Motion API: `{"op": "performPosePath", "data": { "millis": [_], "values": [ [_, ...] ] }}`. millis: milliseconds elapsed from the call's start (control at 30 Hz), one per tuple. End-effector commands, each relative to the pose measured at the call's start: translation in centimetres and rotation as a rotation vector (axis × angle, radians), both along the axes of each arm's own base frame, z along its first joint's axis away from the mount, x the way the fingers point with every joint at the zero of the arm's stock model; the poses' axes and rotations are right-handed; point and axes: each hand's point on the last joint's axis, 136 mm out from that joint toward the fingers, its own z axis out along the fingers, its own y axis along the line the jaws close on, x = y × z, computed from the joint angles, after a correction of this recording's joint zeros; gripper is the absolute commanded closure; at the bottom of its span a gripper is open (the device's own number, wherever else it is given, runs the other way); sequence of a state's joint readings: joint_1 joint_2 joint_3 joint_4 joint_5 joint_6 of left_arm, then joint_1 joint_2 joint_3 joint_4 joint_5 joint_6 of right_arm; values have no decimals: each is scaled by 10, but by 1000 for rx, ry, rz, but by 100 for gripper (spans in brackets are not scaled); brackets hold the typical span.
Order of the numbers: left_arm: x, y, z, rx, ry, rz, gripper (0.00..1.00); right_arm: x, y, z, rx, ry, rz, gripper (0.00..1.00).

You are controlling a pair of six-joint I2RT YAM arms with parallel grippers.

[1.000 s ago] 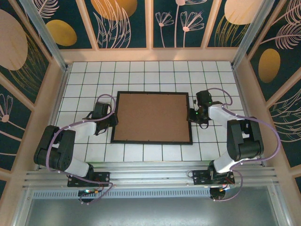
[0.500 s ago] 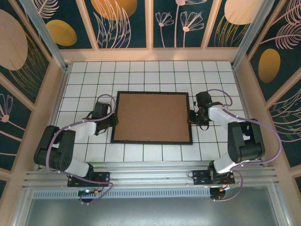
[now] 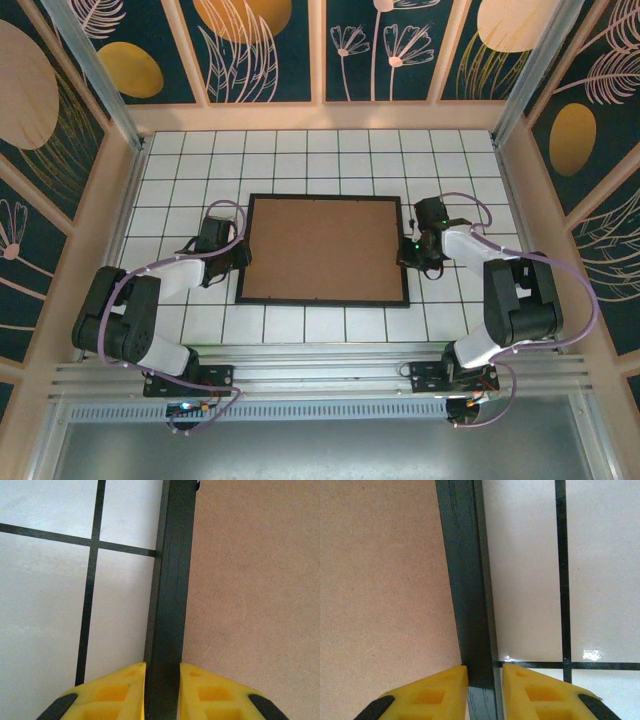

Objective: Put the photo into the frame

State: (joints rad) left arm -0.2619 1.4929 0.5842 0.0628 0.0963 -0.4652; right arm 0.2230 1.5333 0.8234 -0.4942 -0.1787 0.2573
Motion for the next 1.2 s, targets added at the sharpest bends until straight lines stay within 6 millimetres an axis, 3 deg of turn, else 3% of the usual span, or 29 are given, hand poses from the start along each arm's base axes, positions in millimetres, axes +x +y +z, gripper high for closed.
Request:
{"op": "performPosePath", "data": {
  "millis": [0, 467, 733, 867, 1033, 1167],
  "values": [
    [5, -8, 6, -26, -25, -24, 78, -7, 10, -5, 39, 26, 11, 74],
    [4, -14, 7, -50, -26, -44, 78, -13, 32, -21, 56, 54, 48, 69],
    [4, -13, 7, -48, -26, -41, 78, -13, 27, -33, 5, 74, 55, 65],
    [3, -11, 6, -38, -24, -34, 78, 0, 25, -14, -12, 25, 62, 62],
    [4, -10, 7, -34, -28, -32, 77, 28, 16, 25, 9, -81, 35, 60],
    [4, -10, 6, -33, -26, -31, 77, 54, 4, 39, 42, -150, -3, 57]
  ]
}}
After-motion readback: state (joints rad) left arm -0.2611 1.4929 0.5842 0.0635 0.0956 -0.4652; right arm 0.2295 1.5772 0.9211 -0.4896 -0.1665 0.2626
